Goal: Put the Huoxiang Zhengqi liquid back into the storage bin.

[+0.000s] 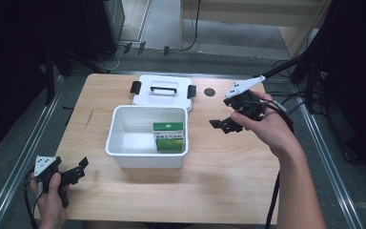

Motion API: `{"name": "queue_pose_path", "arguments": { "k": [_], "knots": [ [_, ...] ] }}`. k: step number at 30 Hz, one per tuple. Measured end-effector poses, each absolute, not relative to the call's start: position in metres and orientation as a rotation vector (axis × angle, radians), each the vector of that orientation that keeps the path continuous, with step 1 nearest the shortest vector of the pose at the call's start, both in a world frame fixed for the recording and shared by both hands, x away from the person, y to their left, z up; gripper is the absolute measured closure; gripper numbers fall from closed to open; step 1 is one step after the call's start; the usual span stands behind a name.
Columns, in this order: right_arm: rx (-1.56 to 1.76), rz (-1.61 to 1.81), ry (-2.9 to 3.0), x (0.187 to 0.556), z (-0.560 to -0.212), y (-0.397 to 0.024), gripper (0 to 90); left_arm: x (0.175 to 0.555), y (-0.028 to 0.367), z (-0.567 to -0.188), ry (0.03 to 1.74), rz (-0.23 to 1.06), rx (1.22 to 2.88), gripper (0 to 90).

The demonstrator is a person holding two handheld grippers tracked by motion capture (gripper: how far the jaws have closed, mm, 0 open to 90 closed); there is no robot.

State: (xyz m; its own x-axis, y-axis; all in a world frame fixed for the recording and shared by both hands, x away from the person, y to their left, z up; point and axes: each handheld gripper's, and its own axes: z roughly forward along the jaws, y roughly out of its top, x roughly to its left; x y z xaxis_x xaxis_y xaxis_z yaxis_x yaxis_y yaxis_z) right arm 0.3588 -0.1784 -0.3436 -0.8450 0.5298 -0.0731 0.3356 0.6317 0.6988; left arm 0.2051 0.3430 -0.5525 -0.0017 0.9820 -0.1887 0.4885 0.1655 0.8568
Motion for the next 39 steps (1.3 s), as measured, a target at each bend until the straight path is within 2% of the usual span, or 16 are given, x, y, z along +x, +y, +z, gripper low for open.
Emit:
{"name": "queue_pose_path", "arguments": {
  "k": [7,9,12,24,39],
  "knots": [
    [0.796,1.117,2.488,0.354,-0.363,-0.199,11.8,0.205,0.343,-0.552,1.612,0.754,1.447,0.1],
    [0.816,1.142,2.457,0.353,-0.37,-0.205,10.2,0.205,0.343,-0.552,1.611,0.754,1.447,0.1],
    [0.879,1.193,2.357,0.351,-0.384,-0.217,2.8,0.205,0.343,-0.552,1.612,0.755,1.447,0.1],
    [1.048,1.307,2.049,0.344,-0.421,-0.243,2.2,0.205,0.343,-0.552,1.612,0.752,1.444,0.1],
    [1.188,1.278,1.823,0.326,-0.464,-0.276,0.0,0.205,0.343,-0.552,1.612,0.75,1.446,0.1]
  ]
}}
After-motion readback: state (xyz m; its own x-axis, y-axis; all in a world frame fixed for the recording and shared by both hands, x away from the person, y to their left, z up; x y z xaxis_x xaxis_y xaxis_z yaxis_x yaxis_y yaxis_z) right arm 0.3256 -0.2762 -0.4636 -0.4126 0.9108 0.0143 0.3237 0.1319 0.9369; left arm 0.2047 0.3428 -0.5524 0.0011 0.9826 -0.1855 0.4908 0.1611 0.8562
